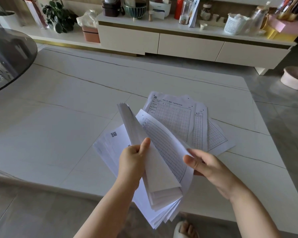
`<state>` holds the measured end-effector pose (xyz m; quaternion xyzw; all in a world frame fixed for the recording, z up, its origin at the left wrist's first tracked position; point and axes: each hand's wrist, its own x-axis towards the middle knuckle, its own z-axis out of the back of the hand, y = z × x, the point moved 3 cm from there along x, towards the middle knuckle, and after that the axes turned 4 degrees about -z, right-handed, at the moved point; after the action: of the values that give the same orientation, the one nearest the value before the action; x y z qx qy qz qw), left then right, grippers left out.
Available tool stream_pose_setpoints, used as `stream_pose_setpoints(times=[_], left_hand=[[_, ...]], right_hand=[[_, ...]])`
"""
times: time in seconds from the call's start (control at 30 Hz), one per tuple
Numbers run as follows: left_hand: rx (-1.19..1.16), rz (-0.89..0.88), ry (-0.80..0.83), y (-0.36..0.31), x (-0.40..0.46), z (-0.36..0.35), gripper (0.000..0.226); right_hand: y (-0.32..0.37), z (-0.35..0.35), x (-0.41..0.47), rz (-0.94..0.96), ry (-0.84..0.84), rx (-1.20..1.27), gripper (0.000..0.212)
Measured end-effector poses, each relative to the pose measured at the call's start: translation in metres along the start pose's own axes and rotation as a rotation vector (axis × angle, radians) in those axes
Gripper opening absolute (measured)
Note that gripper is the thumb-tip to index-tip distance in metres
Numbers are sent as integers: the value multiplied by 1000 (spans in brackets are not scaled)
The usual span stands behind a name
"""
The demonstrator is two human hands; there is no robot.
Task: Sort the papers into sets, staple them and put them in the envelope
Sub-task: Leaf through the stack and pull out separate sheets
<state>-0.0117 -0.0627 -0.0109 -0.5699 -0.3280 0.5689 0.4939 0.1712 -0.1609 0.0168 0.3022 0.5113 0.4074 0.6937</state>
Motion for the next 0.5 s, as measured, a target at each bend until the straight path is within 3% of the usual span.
stream_pose_setpoints(times=[0.07,0.13,0.23,0.3,0.4,0.5], left_hand=[[3,2,13,3,2,0,39],[13,5,20,5,3,0,38],[30,2,16,6,5,1,37],[7,6,11,7,7,2,37],[20,-5,6,6,7,4,41],[23,-13,21,5,4,3,51]], right_hand=[[-4,2,3,14,-76,-24,60],[-9,9,9,27,-284,-104,36],[-18,17,13,2,-473,-148,47],[-16,19,12,12,-526,-109,40],[-6,17,5,70,-532,-96,34],[4,7,3,166,-358,-48,47]])
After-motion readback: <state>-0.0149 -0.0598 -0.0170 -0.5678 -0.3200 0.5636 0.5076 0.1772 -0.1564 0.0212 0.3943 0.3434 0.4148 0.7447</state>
